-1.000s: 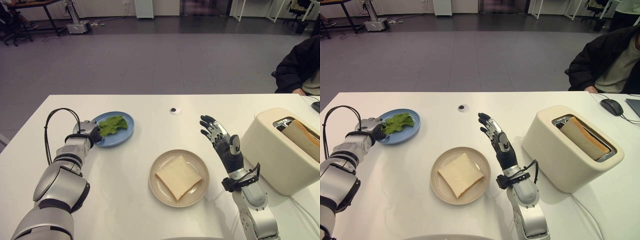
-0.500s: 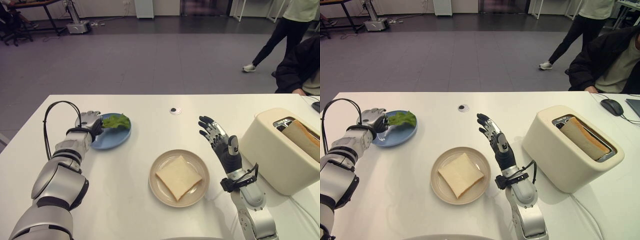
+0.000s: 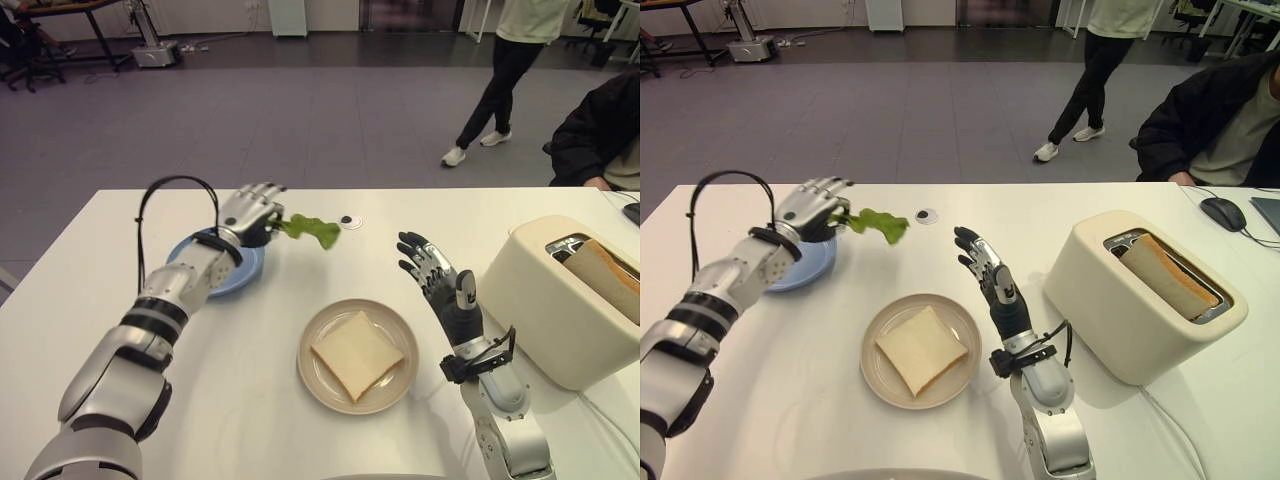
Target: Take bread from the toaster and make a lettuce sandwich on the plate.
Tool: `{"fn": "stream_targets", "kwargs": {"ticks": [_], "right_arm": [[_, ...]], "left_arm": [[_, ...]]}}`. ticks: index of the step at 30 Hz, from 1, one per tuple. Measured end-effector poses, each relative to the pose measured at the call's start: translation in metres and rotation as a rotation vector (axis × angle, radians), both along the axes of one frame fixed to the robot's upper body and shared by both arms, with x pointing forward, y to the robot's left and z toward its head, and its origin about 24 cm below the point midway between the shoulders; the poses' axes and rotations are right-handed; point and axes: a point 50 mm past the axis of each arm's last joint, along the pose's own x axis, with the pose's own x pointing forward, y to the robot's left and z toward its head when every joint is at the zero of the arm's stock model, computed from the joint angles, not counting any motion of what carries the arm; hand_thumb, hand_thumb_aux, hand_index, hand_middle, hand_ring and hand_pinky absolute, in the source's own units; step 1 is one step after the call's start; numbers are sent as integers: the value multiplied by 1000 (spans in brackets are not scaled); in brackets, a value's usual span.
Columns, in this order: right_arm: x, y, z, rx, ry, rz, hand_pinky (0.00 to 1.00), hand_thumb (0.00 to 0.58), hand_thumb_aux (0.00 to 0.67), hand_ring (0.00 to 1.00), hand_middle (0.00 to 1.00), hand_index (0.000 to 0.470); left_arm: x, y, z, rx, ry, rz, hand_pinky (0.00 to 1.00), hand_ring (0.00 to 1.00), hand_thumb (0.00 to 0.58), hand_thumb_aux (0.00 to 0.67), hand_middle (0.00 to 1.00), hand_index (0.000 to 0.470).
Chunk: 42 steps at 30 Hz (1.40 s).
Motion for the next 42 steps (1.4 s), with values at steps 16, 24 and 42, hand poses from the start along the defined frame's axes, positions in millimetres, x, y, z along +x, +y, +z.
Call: {"fn": "stream_targets", "kwargs": {"ticks": [16,24,42], "right_arm": [[18,-28,18,25,-71,-131,0,0,0,0,0,0],[18,-29,18,24,-71,-131,0,0,0,0,0,0],[17,-32,22,14,-88,-138,0,0,0,0,0,0]], "left_arm": [[-103,-73,-21,57,98,-269,0,0,580,670,0,470],[-115,-72,-45,116,166,-275,0,0,0,0,0,0],[-94,-47,28,19,49,-167,0,0,0,0,0,0]]}}
